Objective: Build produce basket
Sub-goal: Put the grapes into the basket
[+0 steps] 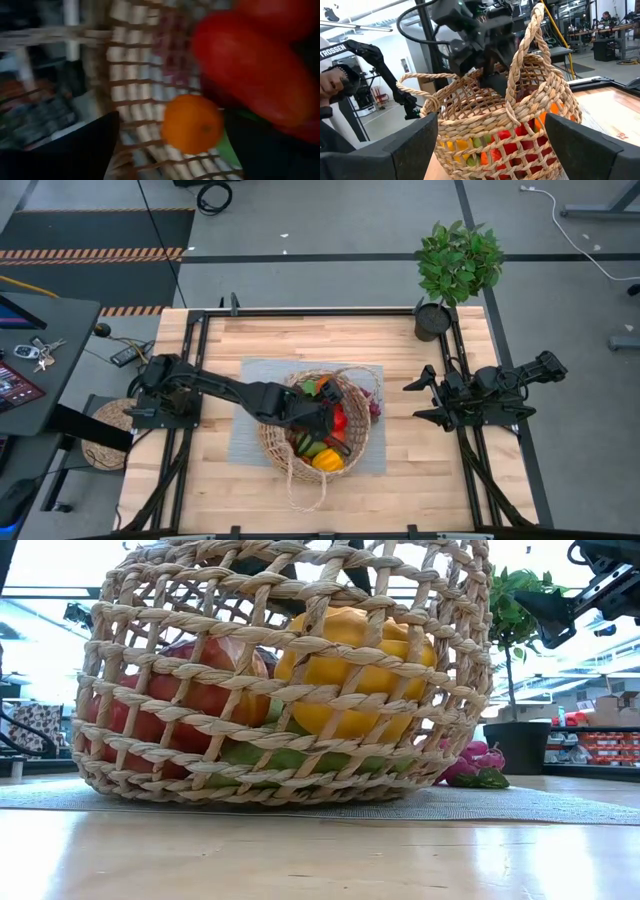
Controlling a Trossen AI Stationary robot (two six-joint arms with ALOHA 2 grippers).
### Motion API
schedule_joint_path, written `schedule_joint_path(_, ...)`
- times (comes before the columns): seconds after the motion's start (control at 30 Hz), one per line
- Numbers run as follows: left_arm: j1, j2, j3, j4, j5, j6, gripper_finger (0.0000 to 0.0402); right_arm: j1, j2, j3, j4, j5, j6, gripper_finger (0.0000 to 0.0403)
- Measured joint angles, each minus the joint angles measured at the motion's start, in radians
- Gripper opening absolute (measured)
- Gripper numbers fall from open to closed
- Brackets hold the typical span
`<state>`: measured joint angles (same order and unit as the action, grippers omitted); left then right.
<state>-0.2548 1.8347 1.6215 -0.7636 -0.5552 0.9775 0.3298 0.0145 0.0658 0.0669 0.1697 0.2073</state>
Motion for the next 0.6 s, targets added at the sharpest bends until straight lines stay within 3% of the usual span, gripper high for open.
schedule_joint_path(0.2, -0.004, -0.037, 0.077, 0.004, -0.127, -0.126, 0.0354, 0.000, 0.000, 0.000, 0.003, 0.000, 0.000, 0.0370)
schedule_joint_path(0.4, 0.018, -0.145, 0.157, 0.007, -0.146, -0.303, 0.0324, 0.000, 0.002, 0.001, 0.015, 0.000, 0.000, 0.0370)
schedule_joint_path(0.6, 0.056, -0.316, 0.129, -0.027, -0.098, -0.507, 0.0284, 0.000, 0.002, 0.001, 0.014, 0.000, 0.000, 0.0370)
